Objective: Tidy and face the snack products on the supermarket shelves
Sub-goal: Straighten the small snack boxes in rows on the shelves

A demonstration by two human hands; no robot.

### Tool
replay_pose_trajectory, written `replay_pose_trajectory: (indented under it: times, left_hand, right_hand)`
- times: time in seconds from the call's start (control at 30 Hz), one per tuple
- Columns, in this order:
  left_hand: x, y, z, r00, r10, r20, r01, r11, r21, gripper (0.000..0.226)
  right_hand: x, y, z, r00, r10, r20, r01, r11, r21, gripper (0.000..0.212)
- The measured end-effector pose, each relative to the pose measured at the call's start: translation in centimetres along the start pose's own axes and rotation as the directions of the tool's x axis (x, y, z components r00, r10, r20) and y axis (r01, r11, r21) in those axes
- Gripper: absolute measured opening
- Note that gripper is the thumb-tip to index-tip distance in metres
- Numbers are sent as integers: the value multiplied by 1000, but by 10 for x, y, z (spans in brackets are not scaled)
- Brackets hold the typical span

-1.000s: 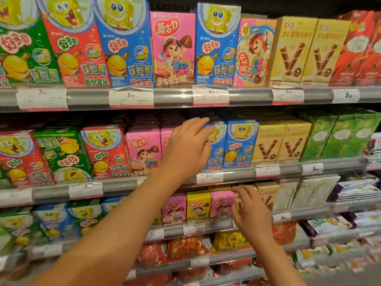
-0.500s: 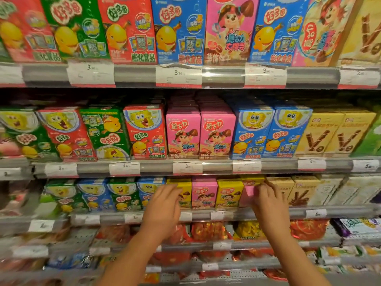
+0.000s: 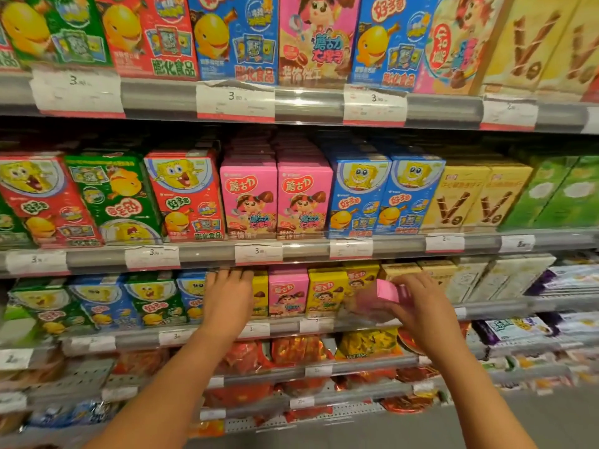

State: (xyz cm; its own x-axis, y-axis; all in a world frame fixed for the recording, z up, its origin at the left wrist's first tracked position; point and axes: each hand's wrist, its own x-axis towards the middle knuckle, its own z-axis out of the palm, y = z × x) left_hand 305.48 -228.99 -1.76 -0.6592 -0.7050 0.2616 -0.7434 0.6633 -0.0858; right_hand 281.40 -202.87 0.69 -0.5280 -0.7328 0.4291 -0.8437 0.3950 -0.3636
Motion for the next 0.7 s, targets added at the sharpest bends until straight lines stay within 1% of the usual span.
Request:
replay_pose_trajectory:
  times: [0.07,0.17,0.27,0.37,0.47,0.53,0.6,0.7]
  left_hand:
    - [1,2,-2,1000,-11,-16,11,1000,1,36]
    - [0,4,-3,999,-19,-35,20,1000,4,37]
    - [-4,6,-2,998,-10,-70,11,1000,9,40]
    - [-9,8,0,992,11,-122,-11,1000,-1,39]
    - [-12,8,-2,989,13,-145,-19,999,-44,43]
    - [-15,9,-8,988,19,-156,-31,997,-72,49]
    - [-19,11,-16,985,31,-169,-49,994,-98,52]
    - [-33,10,-27,983,41,-182,-68,988,-142,51]
  right_hand:
    - [-19,5,-8,998,54,32,-58,987,149,37]
    - [-44,11,-15,986,152,68,-166,924,344,36]
    - [-57,18,-22,978,191,87,-210,885,415,36]
    - [-59,23,-27,977,183,106,-210,894,395,37]
    - [-54,22,-29,984,129,122,-164,924,345,35]
    - [-48,19,-26,987,63,147,-101,957,273,34]
    - [-41,12,-21,986,-19,164,-9,985,173,37]
    - [-29,-1,-11,967,-153,202,135,986,100,40]
